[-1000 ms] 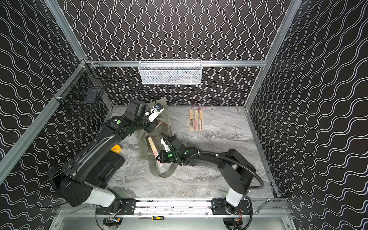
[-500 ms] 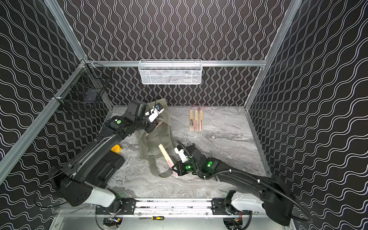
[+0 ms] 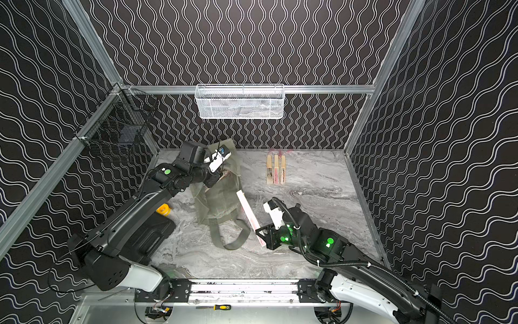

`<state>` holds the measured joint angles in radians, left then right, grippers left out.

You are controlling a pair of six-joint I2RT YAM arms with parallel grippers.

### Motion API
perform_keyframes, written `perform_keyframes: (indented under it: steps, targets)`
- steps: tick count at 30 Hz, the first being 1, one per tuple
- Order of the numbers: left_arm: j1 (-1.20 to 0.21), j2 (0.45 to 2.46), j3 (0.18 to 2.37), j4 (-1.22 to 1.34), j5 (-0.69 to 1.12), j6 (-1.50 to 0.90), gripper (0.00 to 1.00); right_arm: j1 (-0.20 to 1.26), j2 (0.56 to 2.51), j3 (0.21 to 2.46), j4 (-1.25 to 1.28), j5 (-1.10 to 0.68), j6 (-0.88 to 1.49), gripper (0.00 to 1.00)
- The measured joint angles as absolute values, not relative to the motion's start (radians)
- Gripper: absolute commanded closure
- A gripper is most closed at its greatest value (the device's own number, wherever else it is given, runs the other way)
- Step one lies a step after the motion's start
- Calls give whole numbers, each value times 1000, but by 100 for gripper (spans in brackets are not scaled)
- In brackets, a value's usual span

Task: Take out the folding fans from the tote bags
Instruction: Place the folding fan at the center of the board.

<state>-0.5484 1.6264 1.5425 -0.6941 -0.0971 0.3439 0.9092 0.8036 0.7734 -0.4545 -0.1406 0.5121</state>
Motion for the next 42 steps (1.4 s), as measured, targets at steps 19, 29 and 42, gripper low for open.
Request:
perform_keyframes:
  steps: [19, 29, 42]
  targets:
    - [-550, 1626, 1542, -694, -97, 344, 100, 362, 1227, 876, -332, -55, 469, 94]
    - [-550, 1626, 1542, -694, -97, 344, 100, 220, 1618, 1349, -306, -29, 399, 96]
    - [-552, 1626, 1539, -691, -97, 344, 100, 126, 2051, 1715, -322, -120, 268, 95]
